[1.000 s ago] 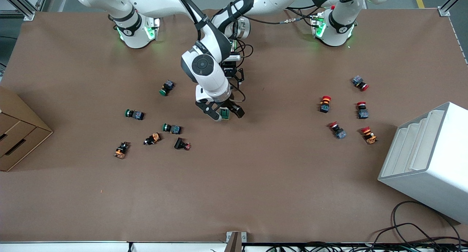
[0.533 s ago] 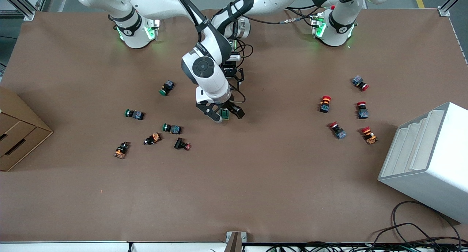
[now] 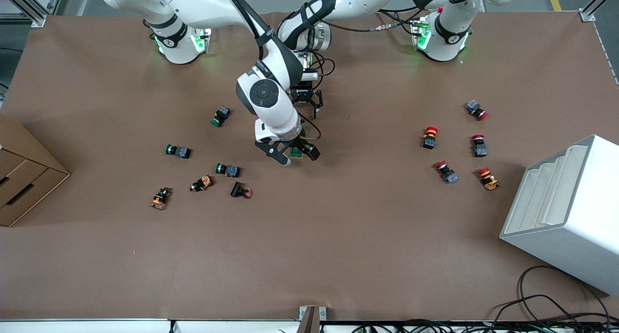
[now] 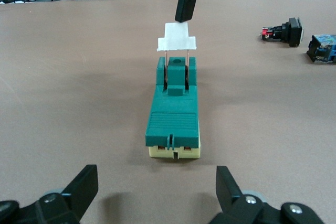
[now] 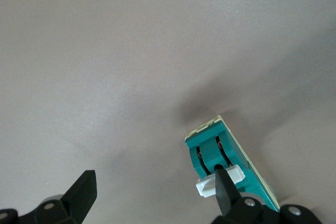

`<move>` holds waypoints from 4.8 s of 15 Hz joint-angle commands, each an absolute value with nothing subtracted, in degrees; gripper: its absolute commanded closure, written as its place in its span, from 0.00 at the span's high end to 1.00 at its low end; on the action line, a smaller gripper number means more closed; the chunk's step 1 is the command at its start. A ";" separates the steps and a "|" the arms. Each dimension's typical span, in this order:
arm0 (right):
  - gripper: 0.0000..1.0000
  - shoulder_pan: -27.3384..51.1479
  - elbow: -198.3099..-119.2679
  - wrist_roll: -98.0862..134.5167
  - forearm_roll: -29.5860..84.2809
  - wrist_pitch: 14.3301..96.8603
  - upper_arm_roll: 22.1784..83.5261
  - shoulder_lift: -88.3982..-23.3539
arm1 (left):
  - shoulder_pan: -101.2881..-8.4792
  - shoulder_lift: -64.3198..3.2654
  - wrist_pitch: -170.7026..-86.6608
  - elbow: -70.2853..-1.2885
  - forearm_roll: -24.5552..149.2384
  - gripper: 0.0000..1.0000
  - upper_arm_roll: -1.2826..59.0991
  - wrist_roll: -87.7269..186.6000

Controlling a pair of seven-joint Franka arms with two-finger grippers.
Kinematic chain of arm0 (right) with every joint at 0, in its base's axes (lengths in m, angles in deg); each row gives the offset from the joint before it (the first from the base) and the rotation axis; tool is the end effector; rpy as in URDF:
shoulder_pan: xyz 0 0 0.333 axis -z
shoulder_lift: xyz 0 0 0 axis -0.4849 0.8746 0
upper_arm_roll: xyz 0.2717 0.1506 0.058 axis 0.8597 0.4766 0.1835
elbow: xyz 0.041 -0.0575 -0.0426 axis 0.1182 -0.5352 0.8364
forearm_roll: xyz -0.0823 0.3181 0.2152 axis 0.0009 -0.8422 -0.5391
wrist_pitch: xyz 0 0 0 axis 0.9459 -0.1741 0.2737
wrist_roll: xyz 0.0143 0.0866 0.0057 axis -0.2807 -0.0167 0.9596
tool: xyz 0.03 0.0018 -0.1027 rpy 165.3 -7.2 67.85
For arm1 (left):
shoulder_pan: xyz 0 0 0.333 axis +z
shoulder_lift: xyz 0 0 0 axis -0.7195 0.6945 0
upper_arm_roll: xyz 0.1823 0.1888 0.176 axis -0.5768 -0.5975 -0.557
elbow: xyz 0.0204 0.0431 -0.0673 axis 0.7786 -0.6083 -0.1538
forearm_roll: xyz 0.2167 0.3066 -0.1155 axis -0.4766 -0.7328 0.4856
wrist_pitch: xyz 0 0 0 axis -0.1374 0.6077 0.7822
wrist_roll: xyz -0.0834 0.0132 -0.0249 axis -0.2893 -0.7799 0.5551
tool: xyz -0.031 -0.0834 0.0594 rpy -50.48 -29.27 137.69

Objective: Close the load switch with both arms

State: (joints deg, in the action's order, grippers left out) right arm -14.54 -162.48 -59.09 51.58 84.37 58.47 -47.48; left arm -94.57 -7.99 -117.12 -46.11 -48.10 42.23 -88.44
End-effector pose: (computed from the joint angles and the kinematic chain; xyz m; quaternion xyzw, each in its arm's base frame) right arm 0.4886 0.4642 0.2571 -0.9388 0.3258 0.0172 0.1101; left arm 0.1769 -0.5610 0.0919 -0.8681 0.0168 -0.4961 0.0056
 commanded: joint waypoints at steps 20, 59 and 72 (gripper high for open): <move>1.00 -13.54 -158.20 -57.13 54.52 87.36 58.74 -42.17 | -95.40 -7.90 -116.11 -45.94 -49.13 1.00 41.78 -89.75; 1.00 -12.74 -153.19 -55.81 56.46 82.09 59.27 -39.00 | -95.32 -7.81 -116.11 -45.59 -49.22 1.00 41.78 -89.57; 1.00 -0.90 -152.58 -30.19 56.72 66.31 58.83 -46.45 | -95.23 -7.98 -116.11 -45.41 -49.13 1.00 41.78 -89.48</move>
State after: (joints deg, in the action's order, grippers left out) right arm -5.57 -150.90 -38.05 56.27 72.38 57.75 -41.45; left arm -94.59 -7.99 -117.11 -45.79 -48.10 42.16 -88.44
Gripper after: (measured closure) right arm 0.000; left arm 0.004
